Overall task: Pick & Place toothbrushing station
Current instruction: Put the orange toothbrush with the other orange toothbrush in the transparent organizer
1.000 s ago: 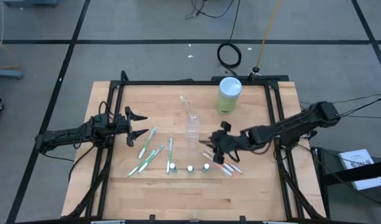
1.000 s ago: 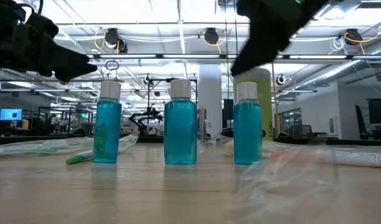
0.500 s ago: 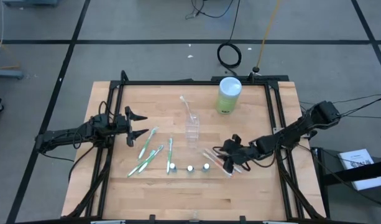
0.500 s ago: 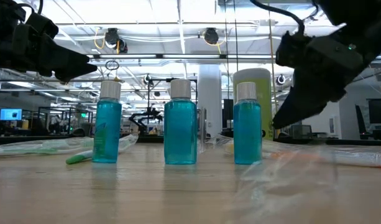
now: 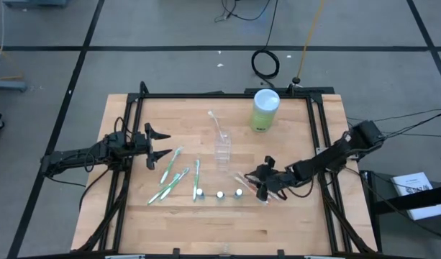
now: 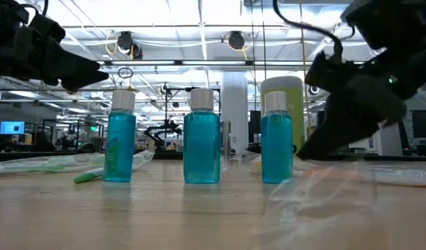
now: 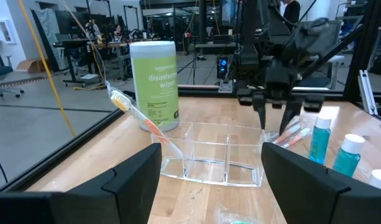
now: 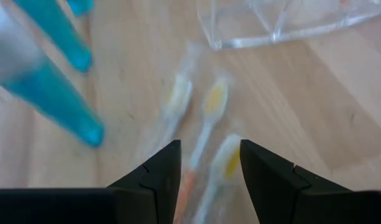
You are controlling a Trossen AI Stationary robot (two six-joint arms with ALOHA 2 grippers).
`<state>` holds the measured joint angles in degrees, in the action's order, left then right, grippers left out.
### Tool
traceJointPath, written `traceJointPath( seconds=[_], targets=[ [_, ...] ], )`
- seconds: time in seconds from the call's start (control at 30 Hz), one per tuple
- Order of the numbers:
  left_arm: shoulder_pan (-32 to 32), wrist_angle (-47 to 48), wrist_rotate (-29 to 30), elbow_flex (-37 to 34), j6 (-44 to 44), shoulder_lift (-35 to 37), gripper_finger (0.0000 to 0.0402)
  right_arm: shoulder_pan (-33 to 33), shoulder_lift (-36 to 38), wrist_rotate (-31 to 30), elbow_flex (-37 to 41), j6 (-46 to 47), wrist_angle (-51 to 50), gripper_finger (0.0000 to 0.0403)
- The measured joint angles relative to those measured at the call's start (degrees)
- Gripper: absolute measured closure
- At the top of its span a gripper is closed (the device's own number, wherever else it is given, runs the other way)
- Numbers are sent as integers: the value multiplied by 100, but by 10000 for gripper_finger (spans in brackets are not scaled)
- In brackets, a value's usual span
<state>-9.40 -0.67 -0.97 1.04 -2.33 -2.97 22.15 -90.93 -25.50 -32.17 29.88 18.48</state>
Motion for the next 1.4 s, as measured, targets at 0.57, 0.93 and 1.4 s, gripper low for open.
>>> traceJointPath(
  seconds=[0.57, 0.93, 1.4],
  targets=[
    [1, 0, -4, 0, 0, -1, 117, -297, 319, -1359, -28, -568, -434, 248],
    [0, 0, -3, 0, 0, 1, 117, -434, 420, -174, -28, -169, -584, 248],
    [-1, 0, -2, 0, 0, 1, 117, -848, 419, -382, -28, 90, -1537, 248]
  ],
)
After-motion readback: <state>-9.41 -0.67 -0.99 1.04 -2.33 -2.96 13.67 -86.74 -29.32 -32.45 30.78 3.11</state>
